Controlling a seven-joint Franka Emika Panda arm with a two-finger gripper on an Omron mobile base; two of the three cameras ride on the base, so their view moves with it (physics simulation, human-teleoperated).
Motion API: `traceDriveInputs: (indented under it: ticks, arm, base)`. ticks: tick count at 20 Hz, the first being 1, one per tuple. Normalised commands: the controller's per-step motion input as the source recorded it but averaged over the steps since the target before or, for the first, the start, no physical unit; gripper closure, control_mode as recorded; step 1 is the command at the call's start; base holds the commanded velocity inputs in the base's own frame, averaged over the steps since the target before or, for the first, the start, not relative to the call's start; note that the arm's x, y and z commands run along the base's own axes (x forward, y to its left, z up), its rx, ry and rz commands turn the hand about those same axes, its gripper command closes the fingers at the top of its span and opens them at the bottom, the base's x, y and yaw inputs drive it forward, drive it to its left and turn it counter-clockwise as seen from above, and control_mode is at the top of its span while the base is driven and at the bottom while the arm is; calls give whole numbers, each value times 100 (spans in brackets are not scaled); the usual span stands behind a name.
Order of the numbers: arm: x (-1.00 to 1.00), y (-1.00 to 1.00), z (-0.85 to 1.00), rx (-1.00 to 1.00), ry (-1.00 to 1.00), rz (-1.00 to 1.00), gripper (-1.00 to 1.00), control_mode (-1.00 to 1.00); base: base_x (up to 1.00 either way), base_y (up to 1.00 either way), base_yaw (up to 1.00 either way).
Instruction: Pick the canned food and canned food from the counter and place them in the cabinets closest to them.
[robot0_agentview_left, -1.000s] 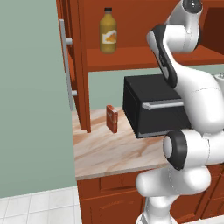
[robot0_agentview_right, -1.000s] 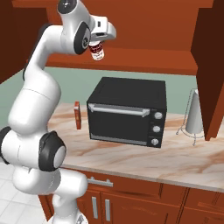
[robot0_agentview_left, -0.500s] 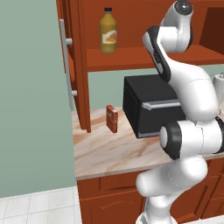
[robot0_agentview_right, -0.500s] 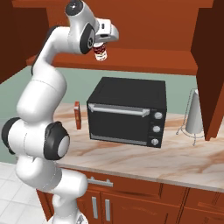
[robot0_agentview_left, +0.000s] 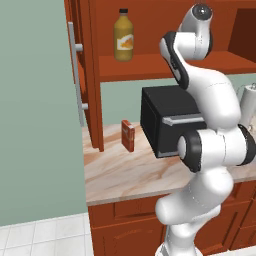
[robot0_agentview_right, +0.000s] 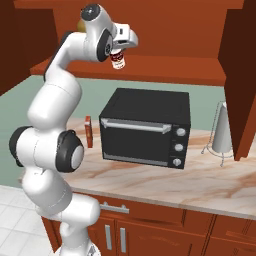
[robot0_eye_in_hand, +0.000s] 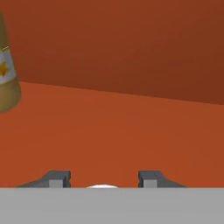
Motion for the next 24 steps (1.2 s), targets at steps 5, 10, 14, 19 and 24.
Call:
traceDriveInputs:
  ticks: [5,10,14,19,24]
  arm:
    - [34,-1,-5,0,0,0,100,-100]
    - [33,0,-5,0,0,0,100,-100]
    - [24,0,0,0,0,0,100,-100]
    - [0,0,0,0,0,0,-100,-100]
    - [0,0,0,0,0,0,-100,-100]
  base:
    - [0,0,0]
    - [0,0,0]
    - [0,0,0]
    - [0,0,0]
    - [0,0,0]
